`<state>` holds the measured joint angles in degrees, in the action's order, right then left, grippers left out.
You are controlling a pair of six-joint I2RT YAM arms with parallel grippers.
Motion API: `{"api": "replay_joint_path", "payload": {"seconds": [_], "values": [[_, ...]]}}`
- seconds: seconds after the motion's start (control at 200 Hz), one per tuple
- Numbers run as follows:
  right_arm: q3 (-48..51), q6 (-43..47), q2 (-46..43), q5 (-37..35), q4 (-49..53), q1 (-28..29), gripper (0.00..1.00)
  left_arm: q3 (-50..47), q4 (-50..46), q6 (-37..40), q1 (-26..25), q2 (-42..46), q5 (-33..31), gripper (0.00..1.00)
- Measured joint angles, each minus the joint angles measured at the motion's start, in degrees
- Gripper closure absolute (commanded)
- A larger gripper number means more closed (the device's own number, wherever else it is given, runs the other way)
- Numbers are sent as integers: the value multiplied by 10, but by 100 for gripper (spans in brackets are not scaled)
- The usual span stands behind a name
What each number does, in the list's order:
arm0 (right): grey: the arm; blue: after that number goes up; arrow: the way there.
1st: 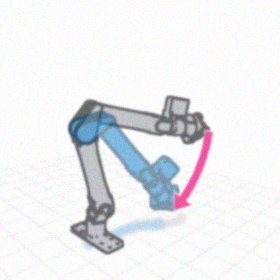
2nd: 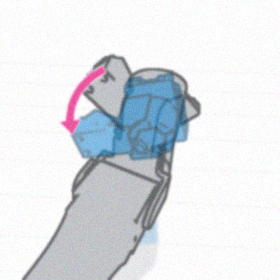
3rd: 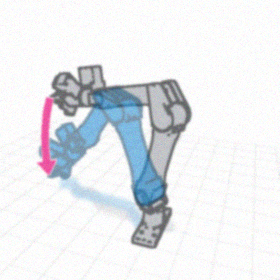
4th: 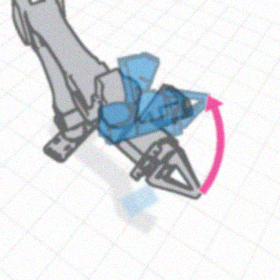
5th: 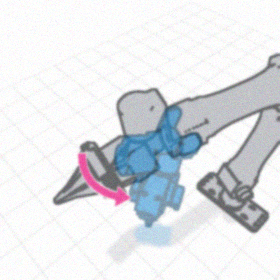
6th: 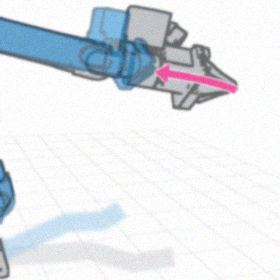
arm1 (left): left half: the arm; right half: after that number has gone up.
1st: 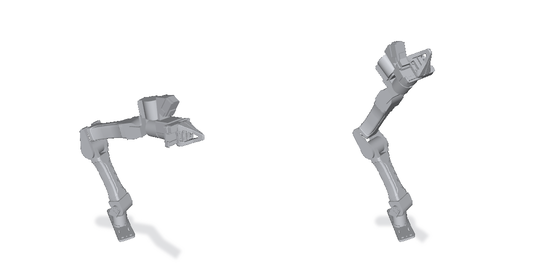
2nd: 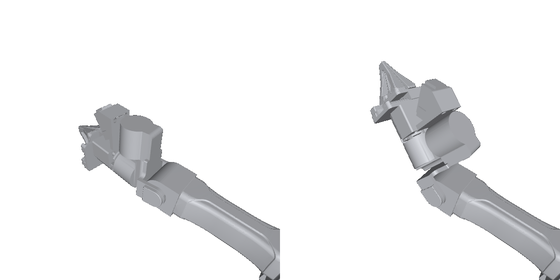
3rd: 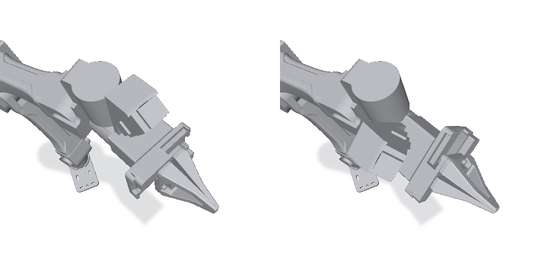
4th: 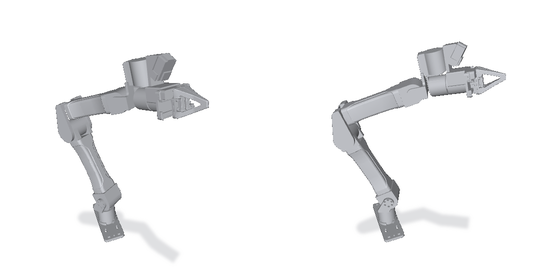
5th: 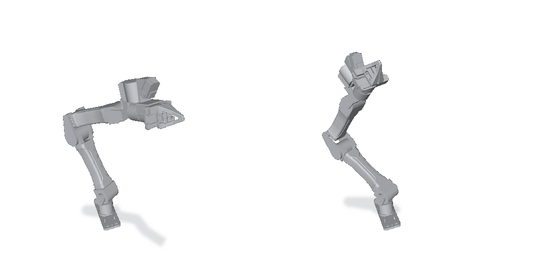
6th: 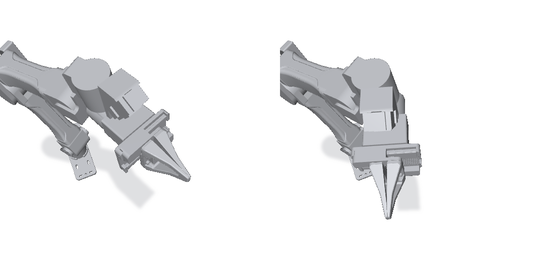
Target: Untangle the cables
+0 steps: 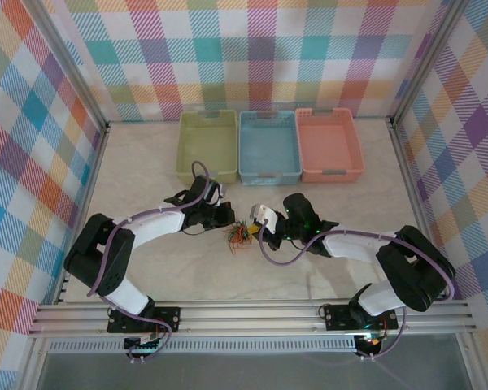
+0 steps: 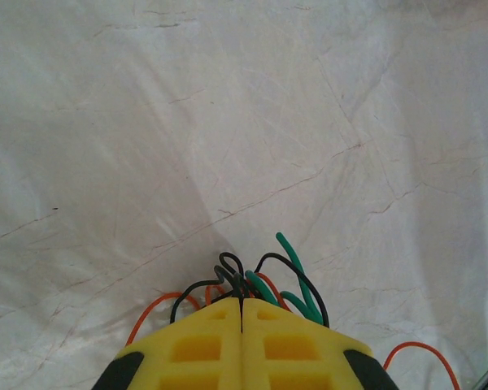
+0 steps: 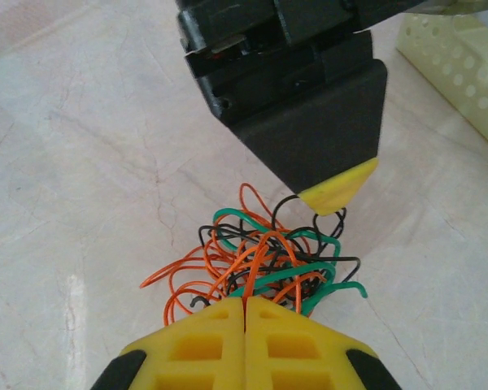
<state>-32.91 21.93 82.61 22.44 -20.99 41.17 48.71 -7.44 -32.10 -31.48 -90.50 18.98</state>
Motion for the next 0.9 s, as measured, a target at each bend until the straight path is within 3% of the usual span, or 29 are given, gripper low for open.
{"api": "replay_joint_path", "payload": {"seconds": [0.36,0.595,0.9], "values": [[13,-82,-13,-65,-28,-23,100,0,-14,0,-3,31,-26,100],[5,-133,-13,-65,-21,-34,100,0,-25,0,-3,35,-53,100],[5,-123,-4,55,-26,-30,71,0,-35,0,-3,55,-87,100]]}}
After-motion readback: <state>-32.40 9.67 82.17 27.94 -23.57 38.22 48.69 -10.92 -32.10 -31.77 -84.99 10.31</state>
